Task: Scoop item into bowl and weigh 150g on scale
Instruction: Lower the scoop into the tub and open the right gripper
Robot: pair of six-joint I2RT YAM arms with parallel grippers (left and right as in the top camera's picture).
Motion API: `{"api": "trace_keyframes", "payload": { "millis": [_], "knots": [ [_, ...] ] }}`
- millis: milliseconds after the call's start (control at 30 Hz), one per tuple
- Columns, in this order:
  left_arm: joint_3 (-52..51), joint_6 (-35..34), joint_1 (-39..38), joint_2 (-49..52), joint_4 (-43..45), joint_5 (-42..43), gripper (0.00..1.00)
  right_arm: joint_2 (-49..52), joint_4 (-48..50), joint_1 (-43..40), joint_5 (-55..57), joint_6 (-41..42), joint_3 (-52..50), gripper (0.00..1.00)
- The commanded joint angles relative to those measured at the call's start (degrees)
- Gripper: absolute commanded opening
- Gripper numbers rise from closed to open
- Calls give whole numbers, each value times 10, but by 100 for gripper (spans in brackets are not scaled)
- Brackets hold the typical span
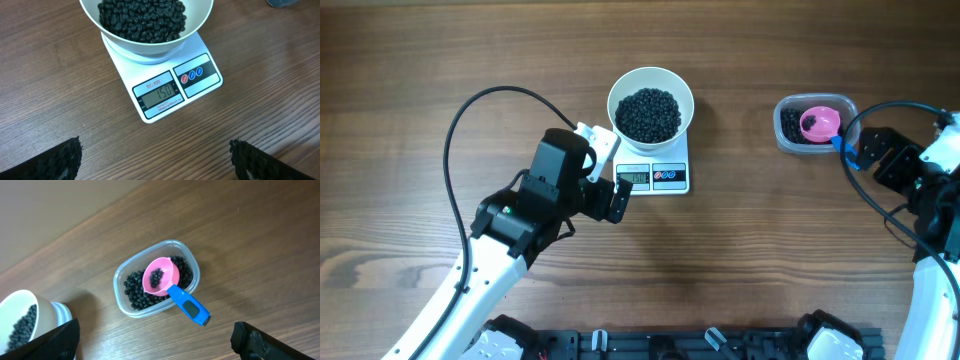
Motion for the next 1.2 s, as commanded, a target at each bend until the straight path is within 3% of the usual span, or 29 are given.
{"api": "trace_keyframes", "payload": {
  "millis": [0,1167],
  "knots": [
    [1,11,0,-5,2,7,100,-6,4,-2,-9,-104,4,100],
    [1,11,0,-5,2,7,100,2,3,0,-9,-115,4,100]
  ]
}}
